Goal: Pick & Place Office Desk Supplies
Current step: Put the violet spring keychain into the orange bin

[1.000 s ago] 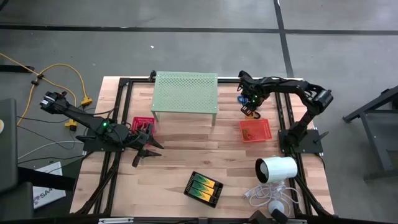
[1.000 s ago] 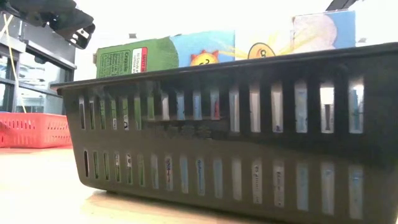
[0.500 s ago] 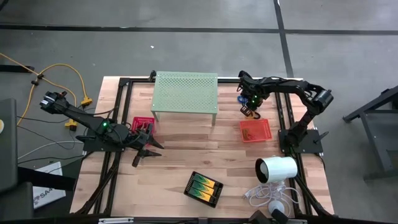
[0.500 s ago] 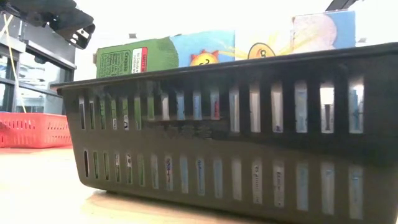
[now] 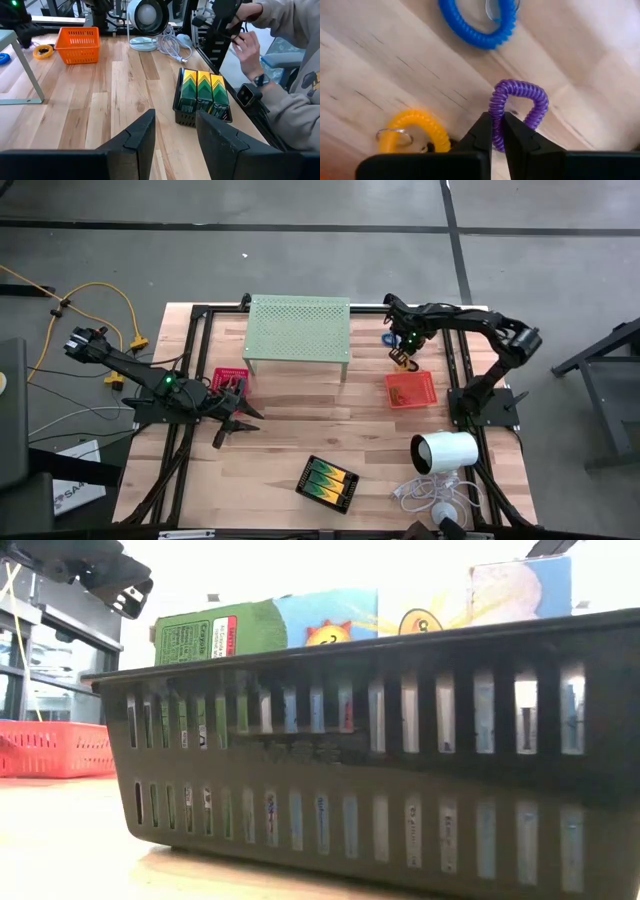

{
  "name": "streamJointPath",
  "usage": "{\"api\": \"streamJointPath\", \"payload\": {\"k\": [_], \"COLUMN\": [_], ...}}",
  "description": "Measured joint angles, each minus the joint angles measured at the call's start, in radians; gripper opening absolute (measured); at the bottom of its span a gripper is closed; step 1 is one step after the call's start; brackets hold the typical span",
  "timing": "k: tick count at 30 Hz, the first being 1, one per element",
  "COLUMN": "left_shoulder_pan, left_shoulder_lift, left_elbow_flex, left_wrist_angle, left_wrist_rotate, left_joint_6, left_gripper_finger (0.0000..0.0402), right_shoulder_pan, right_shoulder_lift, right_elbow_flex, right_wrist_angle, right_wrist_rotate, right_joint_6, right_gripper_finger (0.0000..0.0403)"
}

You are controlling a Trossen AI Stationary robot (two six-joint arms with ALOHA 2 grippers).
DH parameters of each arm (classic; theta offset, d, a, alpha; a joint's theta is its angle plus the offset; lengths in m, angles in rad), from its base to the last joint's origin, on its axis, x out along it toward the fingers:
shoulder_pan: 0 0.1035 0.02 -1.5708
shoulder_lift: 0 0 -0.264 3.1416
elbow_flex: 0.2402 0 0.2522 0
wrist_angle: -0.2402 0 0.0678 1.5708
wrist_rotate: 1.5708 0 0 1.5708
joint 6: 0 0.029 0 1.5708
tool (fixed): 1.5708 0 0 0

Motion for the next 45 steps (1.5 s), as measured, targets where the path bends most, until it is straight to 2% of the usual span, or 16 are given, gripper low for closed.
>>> {"api": "streamJointPath", "payload": {"k": [12, 20, 30, 40, 45], "left_shoulder_pan": [0.0, 0.0, 0.0, 0.0, 0.0], "left_shoulder_lift": [0.0, 0.0, 0.0, 0.0, 0.0], "left_elbow_flex": [0.0, 0.0, 0.0, 0.0, 0.0], "left_wrist_angle": [0.0, 0.0, 0.0, 0.0, 0.0], "left_wrist_rotate": [0.001, 0.005, 0.004, 0.003, 0.003], "left_joint_6": [0.0, 0.0, 0.0, 0.0, 0.0], "left_gripper_finger": [0.0136, 0.0136, 0.0136, 0.0136, 0.0136], "right_shoulder_pan": [0.067, 0.137, 0.359, 0.608, 0.685], "right_shoulder_lift": [-0.191, -0.205, -0.227, -0.334, -0.339], "right_elbow_flex": [0.074, 0.075, 0.075, 0.076, 0.076], "right_wrist_angle": [-0.143, -0.205, -0.346, -0.384, -0.411], "right_wrist_rotate": [0.026, 0.017, -0.066, -0.069, -0.063], "right_joint_6": [0.048, 0.12, 0.354, 0.646, 0.741], "right_gripper_finger": [0.0019, 0.0018, 0.0018, 0.0018, 0.0018]}}
